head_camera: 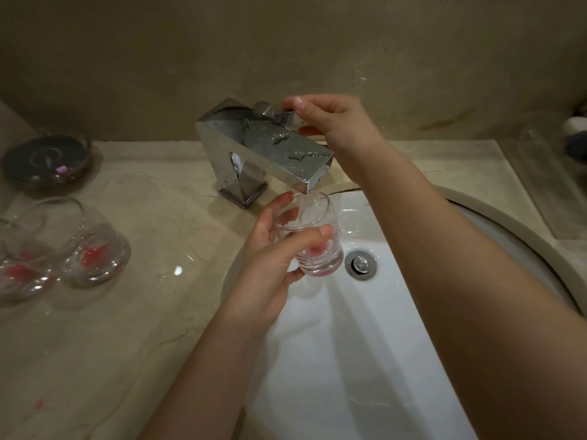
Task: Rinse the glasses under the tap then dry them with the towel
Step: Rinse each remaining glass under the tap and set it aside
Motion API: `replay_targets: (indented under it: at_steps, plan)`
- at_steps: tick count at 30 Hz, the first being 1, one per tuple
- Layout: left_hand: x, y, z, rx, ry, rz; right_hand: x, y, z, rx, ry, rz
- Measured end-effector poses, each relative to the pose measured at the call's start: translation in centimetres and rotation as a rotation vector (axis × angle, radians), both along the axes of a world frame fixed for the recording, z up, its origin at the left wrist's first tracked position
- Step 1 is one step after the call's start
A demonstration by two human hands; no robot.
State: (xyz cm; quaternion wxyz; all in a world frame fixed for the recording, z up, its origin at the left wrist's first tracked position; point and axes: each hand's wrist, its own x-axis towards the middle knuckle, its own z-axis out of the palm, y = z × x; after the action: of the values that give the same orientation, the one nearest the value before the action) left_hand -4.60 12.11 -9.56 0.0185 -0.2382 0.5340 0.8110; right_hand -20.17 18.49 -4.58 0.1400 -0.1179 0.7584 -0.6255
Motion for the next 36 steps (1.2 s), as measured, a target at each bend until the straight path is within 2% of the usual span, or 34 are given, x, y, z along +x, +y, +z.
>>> replay_targets:
  at_steps: [7, 11, 13, 15, 17, 19, 21, 23, 26, 28, 33, 36]
  plan:
    - [0.0, -0.1, -0.2, 0.018, 0.004, 0.021, 0.7, 0.6, 0.2, -0.048, -0.033, -0.020]
    - [-0.2, -0.4, -0.3, 0.021, 0.015, 0.012, 2.8, 3.9, -1.1, -0.167, -0.163, -0.145]
    - [-0.3, -0.3, -0.2, 0.009, 0.029, 0.001, 4.6, 5.3, -3.0, -0.095, -0.312, -0.192]
    - [-0.4, -0.3, -0.3, 0.016, 0.054, 0.008, 6.7, 6.2, -5.0, -0.024, -0.593, -0.141]
    - [-0.5, -0.2, -0.4, 0.025, 0.081, 0.012, 8.4, 6.8, -6.1, -0.124, -0.888, -0.024]
    - [-0.4, -0.3, -0.5, 0.028, 0.105, 0.001, 9.6, 7.2, -6.3, -0.309, -1.027, 0.034]
    - [-0.4, -0.3, -0.6, 0.028, 0.117, -0.009, 10.2, 7.2, -6.2, -0.412, -1.009, -0.001]
    - [-0.3, -0.7, -0.4, -0.077, 0.143, -0.010, 10.3, 7.1, -6.3, -0.479, -0.914, -0.067]
    - [-0.5, -1.9, -0.1, -0.394, 0.161, -0.050, 9.9, 7.4, -6.3, -0.421, -0.733, -0.133]
    - [-0.8, -2.4, 0.2, -0.470, 0.164, -0.128, 9.8, 7.9, -6.0, -0.348, -0.631, -0.155]
    - [-1.3, -1.8, 1.2, -0.235, 0.123, -0.292, 9.8, 8.2, -5.7, -0.284, -0.493, -0.029]
    - [-1.3, -1.8, 1.3, -0.098, 0.102, -0.302, 10.1, 8.2, -6.1, -0.338, -0.436, -0.025]
